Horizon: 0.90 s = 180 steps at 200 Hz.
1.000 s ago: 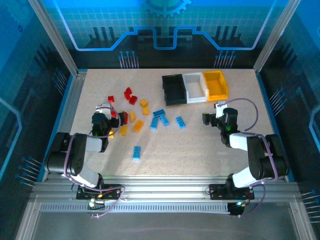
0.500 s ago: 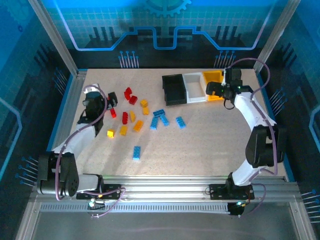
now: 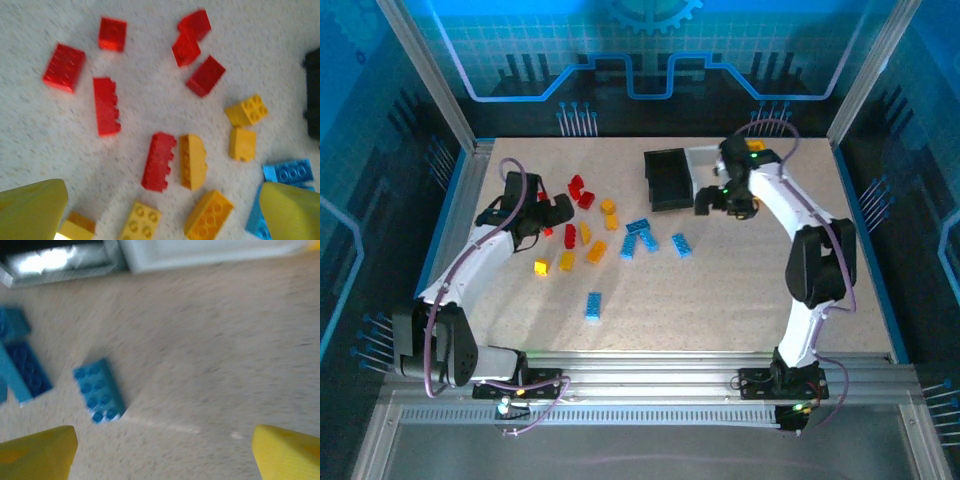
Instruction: Sort the legos into containers by color
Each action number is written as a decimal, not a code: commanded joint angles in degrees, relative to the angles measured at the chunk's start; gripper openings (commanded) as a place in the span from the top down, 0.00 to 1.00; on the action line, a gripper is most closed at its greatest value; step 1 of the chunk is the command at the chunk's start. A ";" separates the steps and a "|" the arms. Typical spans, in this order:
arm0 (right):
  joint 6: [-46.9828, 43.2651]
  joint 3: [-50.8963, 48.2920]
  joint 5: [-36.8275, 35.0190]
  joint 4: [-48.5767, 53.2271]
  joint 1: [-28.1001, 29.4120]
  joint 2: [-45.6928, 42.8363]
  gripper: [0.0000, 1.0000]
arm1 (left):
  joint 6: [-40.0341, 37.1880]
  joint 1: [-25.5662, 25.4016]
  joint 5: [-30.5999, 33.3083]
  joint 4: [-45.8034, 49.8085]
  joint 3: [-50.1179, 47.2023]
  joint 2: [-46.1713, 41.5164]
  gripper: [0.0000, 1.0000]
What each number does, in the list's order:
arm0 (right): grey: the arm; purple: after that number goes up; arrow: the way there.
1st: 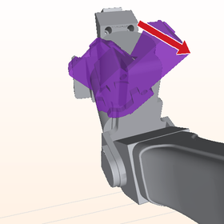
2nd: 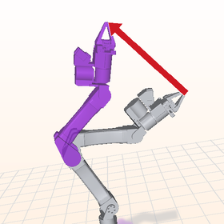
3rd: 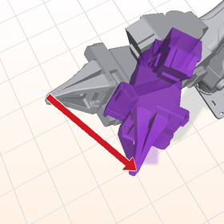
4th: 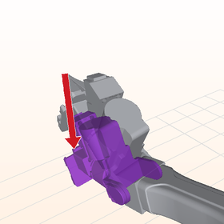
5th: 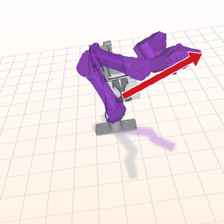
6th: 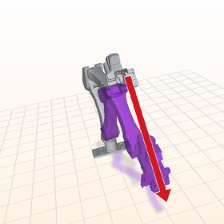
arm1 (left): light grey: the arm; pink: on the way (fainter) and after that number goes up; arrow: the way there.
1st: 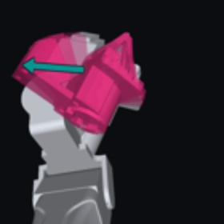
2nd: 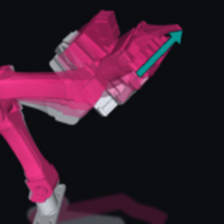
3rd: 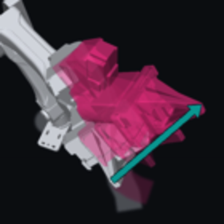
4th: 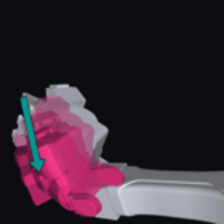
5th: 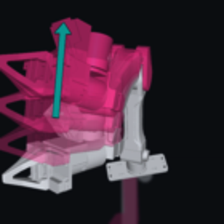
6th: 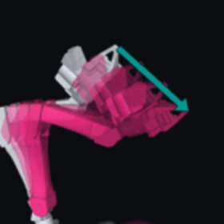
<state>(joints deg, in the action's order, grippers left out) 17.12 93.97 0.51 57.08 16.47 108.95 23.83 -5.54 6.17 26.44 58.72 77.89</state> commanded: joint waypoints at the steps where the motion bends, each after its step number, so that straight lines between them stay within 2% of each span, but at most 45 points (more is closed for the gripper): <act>1: -6.44 -0.50 0.99 5.96 5.27 2.04 0.10 | 1.30 -0.35 -9.19 4.59 -0.29 -1.46 0.01; 29: -8.57 -1.66 -2.24 6.99 9.93 4.44 0.12 | 2.44 -0.34 -12.36 5.20 -2.31 -1.94 0.01; 69: -8.03 -3.53 -3.94 4.53 13.69 6.23 0.15 | 3.67 -0.35 -14.64 4.85 -4.70 -3.04 0.01; 154: -5.04 -2.41 -4.59 -0.26 14.36 11.29 0.25 | 3.36 -0.35 -14.60 6.93 -5.98 -5.34 0.01; 180: -4.78 -0.77 -5.78 -0.56 14.28 13.23 0.32 | 3.06 -0.33 -14.44 7.68 -6.07 -5.73 0.01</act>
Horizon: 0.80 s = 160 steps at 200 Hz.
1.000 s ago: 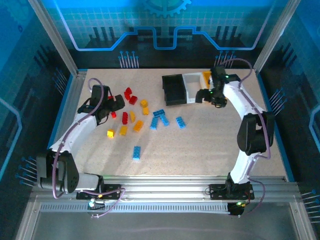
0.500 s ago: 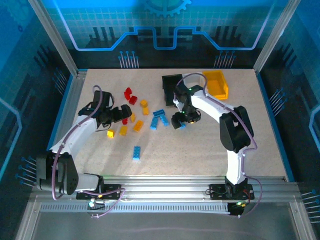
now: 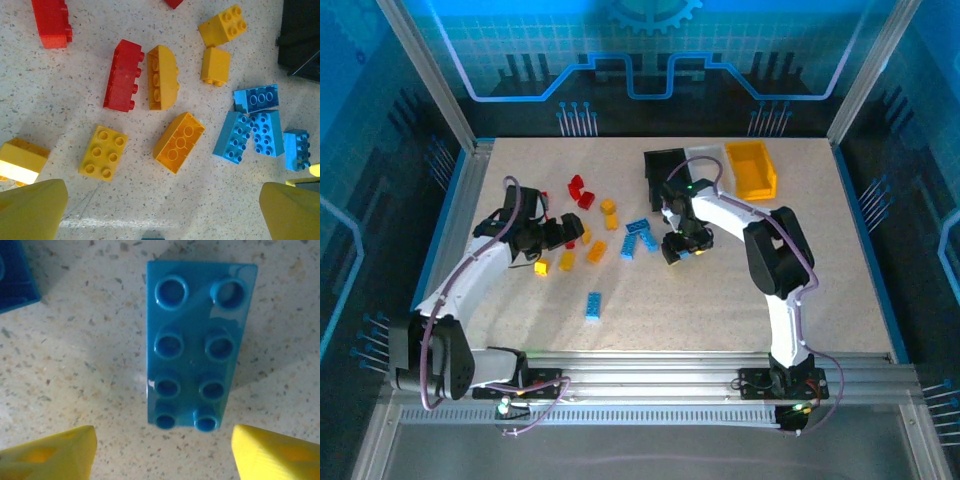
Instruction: Sort the legos into containers by color
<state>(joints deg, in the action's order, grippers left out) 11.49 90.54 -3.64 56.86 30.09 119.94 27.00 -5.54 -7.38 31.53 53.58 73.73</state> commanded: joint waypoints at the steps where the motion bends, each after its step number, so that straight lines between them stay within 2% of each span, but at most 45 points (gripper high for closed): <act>1: 0.88 2.69 -1.67 -0.34 0.63 2.32 0.33 | -0.11 -0.34 -0.89 2.63 -0.94 -1.62 0.01; 62: 1.35 4.20 -4.16 -1.62 0.76 4.20 0.40 | 0.08 -0.34 -0.80 3.36 -1.07 -1.93 0.01; 136: 1.52 3.09 -5.22 -2.80 1.02 2.76 0.63 | 1.55 -0.35 -1.58 2.60 -1.06 -1.42 0.01; 160: 1.65 2.45 -5.13 -2.66 1.03 0.66 0.65 | 2.25 -0.35 -2.02 1.93 -0.94 -0.75 0.01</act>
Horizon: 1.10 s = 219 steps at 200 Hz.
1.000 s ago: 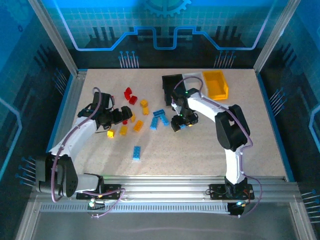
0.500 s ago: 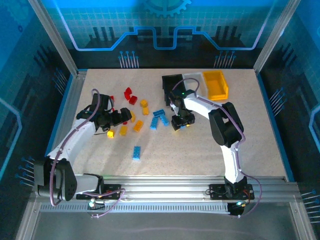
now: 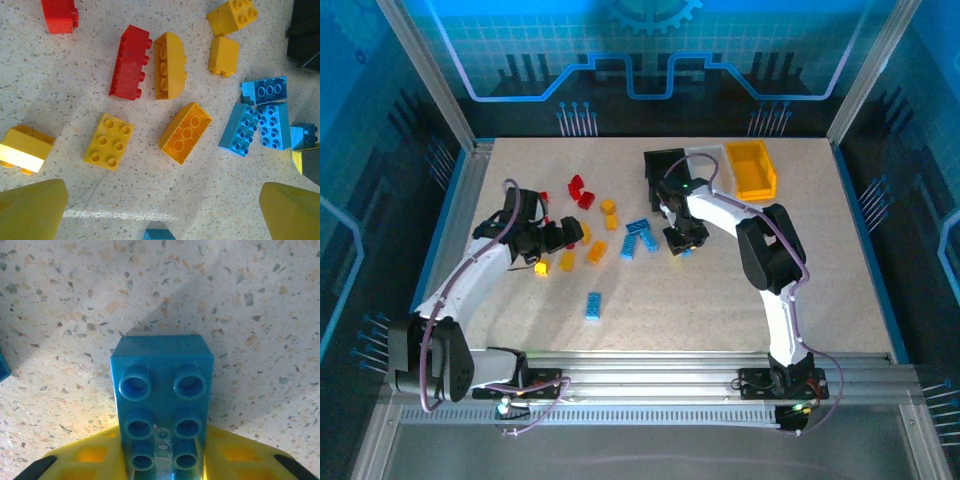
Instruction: Sort the legos into containers by color
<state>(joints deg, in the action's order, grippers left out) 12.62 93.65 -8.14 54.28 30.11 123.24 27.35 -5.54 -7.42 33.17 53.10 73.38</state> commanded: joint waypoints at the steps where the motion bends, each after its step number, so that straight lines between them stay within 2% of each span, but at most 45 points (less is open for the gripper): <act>1: 0.55 -0.68 -0.53 -0.13 1.01 -2.89 0.65 | 1.91 -0.35 -2.03 0.26 -0.41 -0.37 0.01; 50: 2.33 -2.32 1.79 0.65 -1.36 -11.07 0.67 | 3.85 -0.34 -4.72 -2.13 1.07 2.86 0.01; 94: 5.85 0.12 2.95 0.55 -11.84 -16.98 0.68 | 4.15 -0.86 -7.07 -2.58 5.30 8.51 0.01; 136: 9.15 11.13 -2.58 2.31 -19.89 -9.43 0.68 | 4.60 -1.08 -7.99 -2.34 6.24 9.92 0.01; 219: 9.81 30.84 -5.42 4.25 -25.37 9.09 0.68 | 4.30 -1.22 -7.97 0.19 4.34 8.53 0.01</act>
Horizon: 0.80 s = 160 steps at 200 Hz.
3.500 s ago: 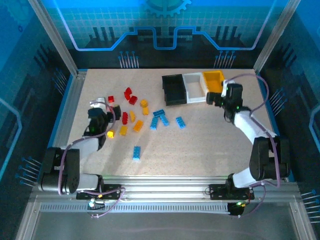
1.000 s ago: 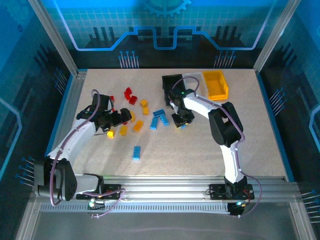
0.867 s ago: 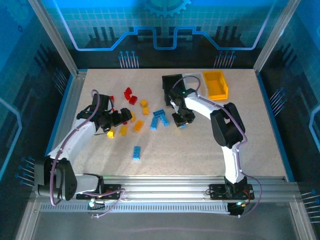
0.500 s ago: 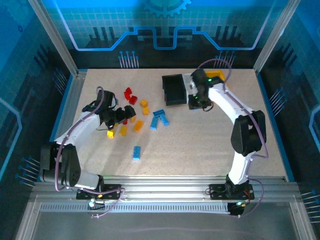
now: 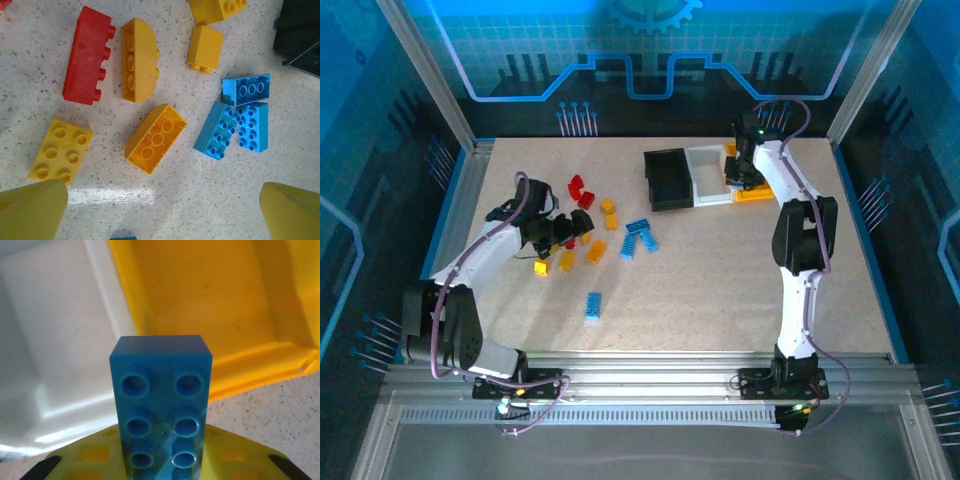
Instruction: Sort the legos into containers by color
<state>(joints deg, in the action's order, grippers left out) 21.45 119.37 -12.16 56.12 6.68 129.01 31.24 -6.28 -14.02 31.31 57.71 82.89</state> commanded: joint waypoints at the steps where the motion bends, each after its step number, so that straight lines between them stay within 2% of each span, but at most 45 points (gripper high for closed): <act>1: 1.01 5.27 -1.34 2.46 -1.98 3.47 0.68 | 0.40 -0.44 -1.36 2.07 -0.30 -0.98 0.01; 61: 2.70 6.54 3.48 0.70 -4.85 3.98 0.68 | 0.48 -0.46 -1.50 1.81 -0.19 0.77 0.01; 87: 2.45 7.34 2.07 -0.20 -5.07 3.99 0.68 | 1.19 -0.48 -2.16 0.93 0.03 2.30 0.01; 131: 1.96 16.18 2.09 1.67 -5.90 12.85 0.68 | 1.82 -0.48 -3.12 1.06 0.85 4.32 0.01; 160: 3.14 17.71 3.95 0.86 -6.43 15.64 0.68 | 1.63 -0.46 -3.03 2.17 1.95 5.18 0.01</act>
<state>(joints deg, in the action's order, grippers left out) 23.18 135.50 -10.00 56.25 1.50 140.94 31.66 -6.28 -15.46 31.68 57.71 87.37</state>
